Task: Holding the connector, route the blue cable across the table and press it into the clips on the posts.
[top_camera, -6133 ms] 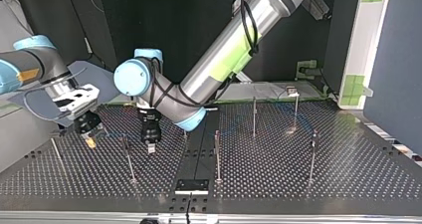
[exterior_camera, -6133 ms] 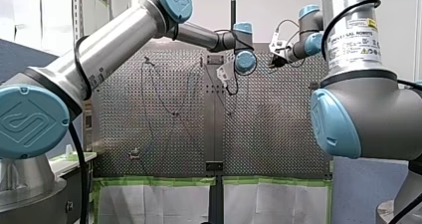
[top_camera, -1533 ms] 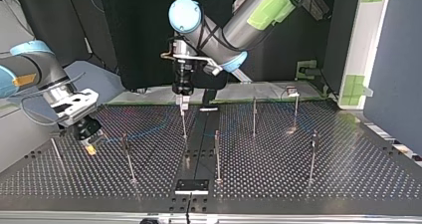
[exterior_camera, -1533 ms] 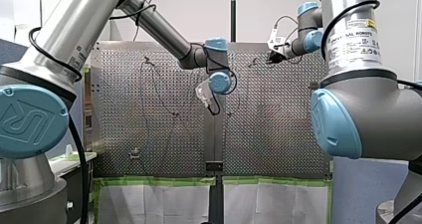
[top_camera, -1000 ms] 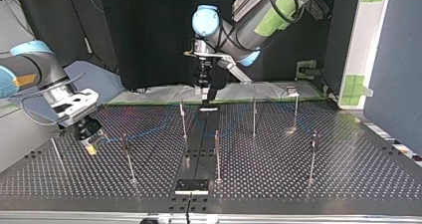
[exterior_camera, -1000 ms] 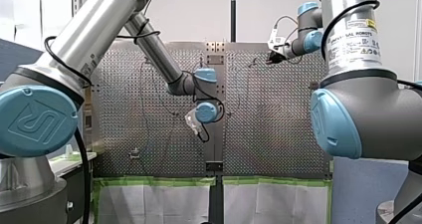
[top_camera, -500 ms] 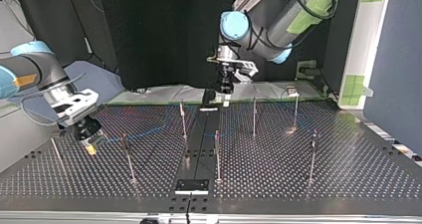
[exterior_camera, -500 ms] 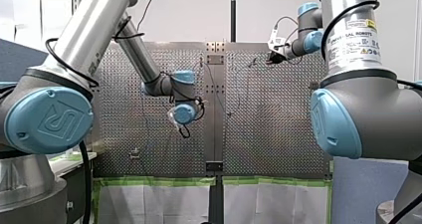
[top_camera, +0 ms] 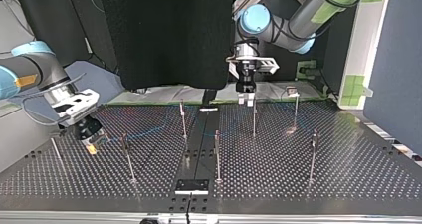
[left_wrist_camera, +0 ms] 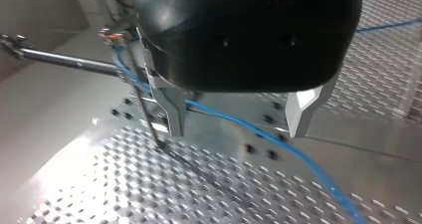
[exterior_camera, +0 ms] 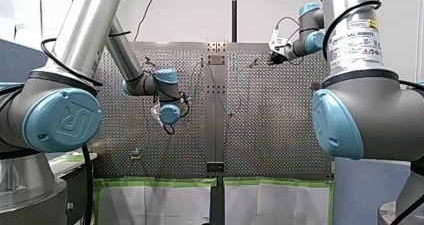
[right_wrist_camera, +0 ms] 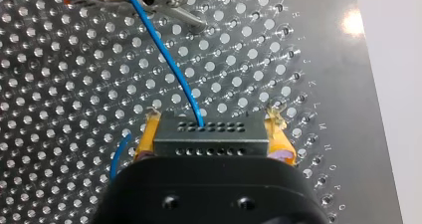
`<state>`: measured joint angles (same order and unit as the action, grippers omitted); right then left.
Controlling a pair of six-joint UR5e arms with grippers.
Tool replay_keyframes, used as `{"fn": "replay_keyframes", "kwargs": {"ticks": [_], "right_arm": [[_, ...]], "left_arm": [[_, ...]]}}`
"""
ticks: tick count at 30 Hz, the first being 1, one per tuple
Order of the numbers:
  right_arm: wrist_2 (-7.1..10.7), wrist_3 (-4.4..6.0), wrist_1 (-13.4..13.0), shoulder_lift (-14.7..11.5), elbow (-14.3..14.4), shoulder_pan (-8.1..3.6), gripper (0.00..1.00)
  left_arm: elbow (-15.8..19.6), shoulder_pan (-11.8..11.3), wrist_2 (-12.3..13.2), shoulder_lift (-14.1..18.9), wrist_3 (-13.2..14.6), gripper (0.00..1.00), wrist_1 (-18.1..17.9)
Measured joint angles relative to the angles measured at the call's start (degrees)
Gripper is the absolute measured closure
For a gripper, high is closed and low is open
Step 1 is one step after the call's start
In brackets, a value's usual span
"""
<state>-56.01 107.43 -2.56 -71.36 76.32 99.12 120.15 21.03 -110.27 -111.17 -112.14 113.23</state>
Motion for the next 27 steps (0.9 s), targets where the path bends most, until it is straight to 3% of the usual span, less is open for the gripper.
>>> {"fn": "replay_keyframes", "kwargs": {"ticks": [6,13,19,23,27], "right_arm": [[-0.05,0.0,0.0,0.03,0.01,0.0,1.0],[-0.07,0.0,0.0,0.18,0.02,-0.01,1.0],[-0.07,-0.01,0.0,0.27,0.02,-0.01,1.0],[-0.07,0.0,0.0,0.32,0.02,0.0,1.0],[-0.07,0.0,0.0,0.36,0.02,-0.07,1.0]], "left_arm": [[3.32,1.0,-2.93,-1.94,2.85,0.0,-2.35],[6.99,2.2,-3.56,-2.17,4.12,0.0,-2.92],[10.6,3.14,-1.96,-2.21,4.9,0.0,-2.83],[13.2,3.75,0.34,-2.22,5.78,0.0,-0.96],[15.37,4.18,0.7,-2.23,7.27,0.0,1.07]]}}
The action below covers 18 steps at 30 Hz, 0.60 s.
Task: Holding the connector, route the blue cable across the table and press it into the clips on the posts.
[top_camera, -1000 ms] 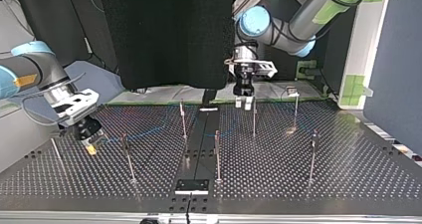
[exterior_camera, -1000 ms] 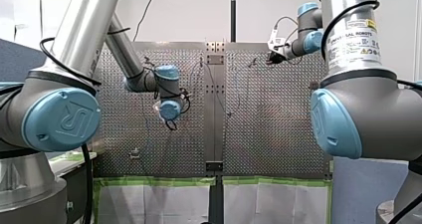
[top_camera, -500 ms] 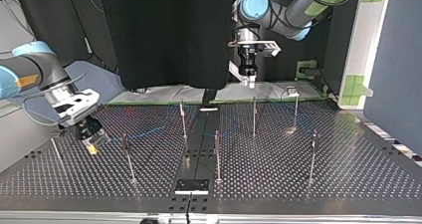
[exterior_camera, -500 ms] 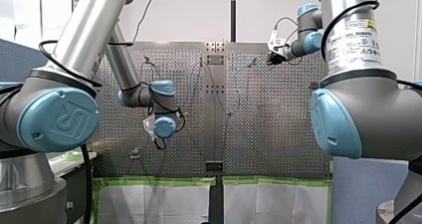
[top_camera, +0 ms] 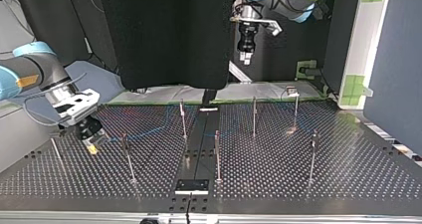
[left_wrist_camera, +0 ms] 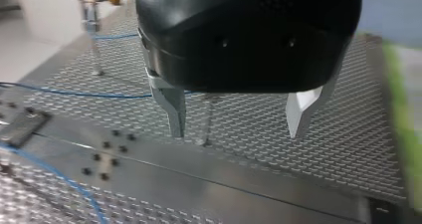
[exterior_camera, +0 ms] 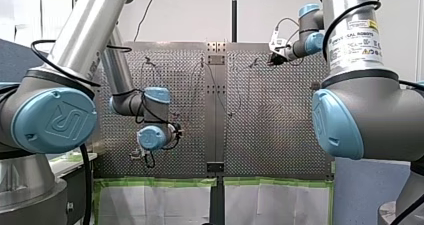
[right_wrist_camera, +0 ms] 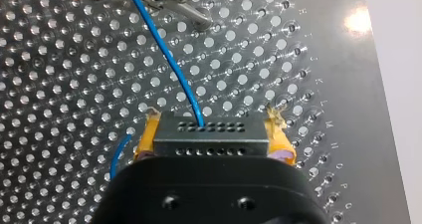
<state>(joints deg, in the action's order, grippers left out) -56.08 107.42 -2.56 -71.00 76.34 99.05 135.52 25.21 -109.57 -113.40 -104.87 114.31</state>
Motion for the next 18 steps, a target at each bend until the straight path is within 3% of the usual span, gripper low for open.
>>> {"fn": "replay_keyframes", "kwargs": {"ticks": [8,18], "right_arm": [[0.07,-0.12,0.14,0.02,0.0,-0.01,1.0],[0.08,-0.17,0.18,0.02,0.0,0.05,1.0]], "left_arm": [[4.4,0.2,-2.42,0.0,0.98,0.0,4.42],[5.16,0.21,-2.7,-0.01,1.07,0.0,5.17]]}}
